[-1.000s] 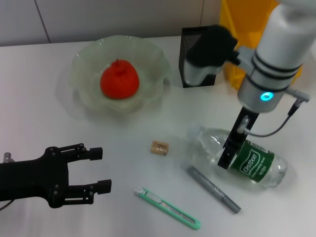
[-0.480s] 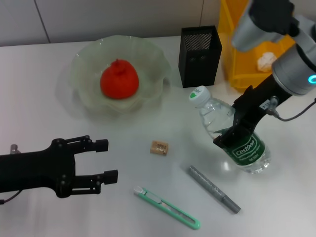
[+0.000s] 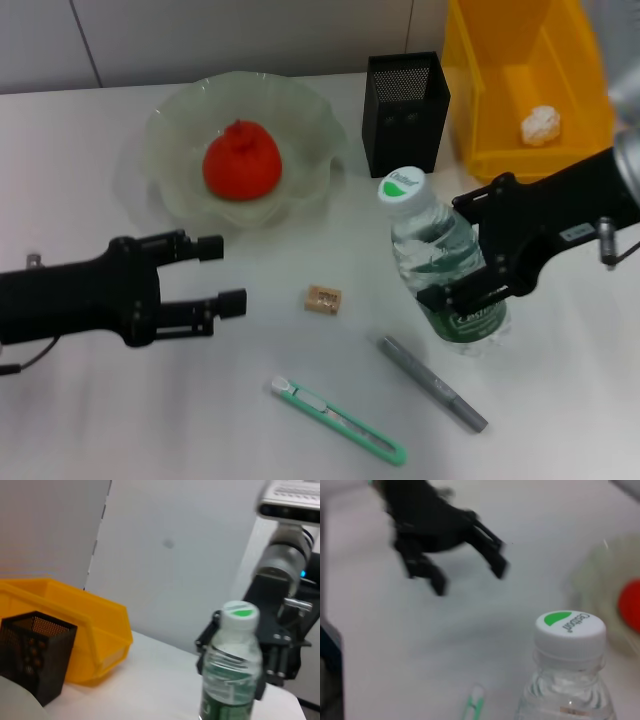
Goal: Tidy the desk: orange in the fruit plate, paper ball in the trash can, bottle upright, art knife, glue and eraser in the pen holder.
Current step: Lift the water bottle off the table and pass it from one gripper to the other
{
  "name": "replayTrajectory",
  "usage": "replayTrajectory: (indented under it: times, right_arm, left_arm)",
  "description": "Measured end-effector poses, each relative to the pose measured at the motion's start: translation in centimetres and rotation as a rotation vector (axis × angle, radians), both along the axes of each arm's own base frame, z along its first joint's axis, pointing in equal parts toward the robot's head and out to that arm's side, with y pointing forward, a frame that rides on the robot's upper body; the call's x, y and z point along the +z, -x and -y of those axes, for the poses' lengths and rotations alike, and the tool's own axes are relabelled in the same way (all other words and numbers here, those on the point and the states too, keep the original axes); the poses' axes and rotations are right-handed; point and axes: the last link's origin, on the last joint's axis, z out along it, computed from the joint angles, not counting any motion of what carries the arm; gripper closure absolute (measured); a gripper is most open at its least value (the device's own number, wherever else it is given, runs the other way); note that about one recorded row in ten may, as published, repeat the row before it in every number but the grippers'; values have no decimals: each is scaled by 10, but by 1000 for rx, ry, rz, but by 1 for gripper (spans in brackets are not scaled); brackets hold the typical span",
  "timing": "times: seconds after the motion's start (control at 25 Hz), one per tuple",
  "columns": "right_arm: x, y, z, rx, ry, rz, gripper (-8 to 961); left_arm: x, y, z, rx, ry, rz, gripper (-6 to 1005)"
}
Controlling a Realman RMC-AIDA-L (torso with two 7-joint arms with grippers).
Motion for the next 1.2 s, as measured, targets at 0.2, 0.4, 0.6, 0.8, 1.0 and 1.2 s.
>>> replayTrajectory:
  times: [0.2,0.4,0.6,0.8,1.0,1.2]
  right_arm:
    - [6,-7,6,85,-6,-110,194]
    - [-1,-11,0,167,-20,-206,194]
    - [-14,-10,-15,224,-39,-258,194]
    - [-31,-10,-29,253,-42,-302,195]
    - [-48,-8,-39,281,-40,-348,195]
    - [-67,-4,-48,282,-26,-376,195]
  left_arm:
    - [8,-8,-10,25,0,32,188]
    - [11,-16,-15,23,11,53,189]
    - [16,-26,-19,2,-10,114,189]
    - [20,-28,-21,2,-48,152,189]
    - [20,-28,-23,14,-62,173,190]
    - [20,-29,-24,2,-66,169,190]
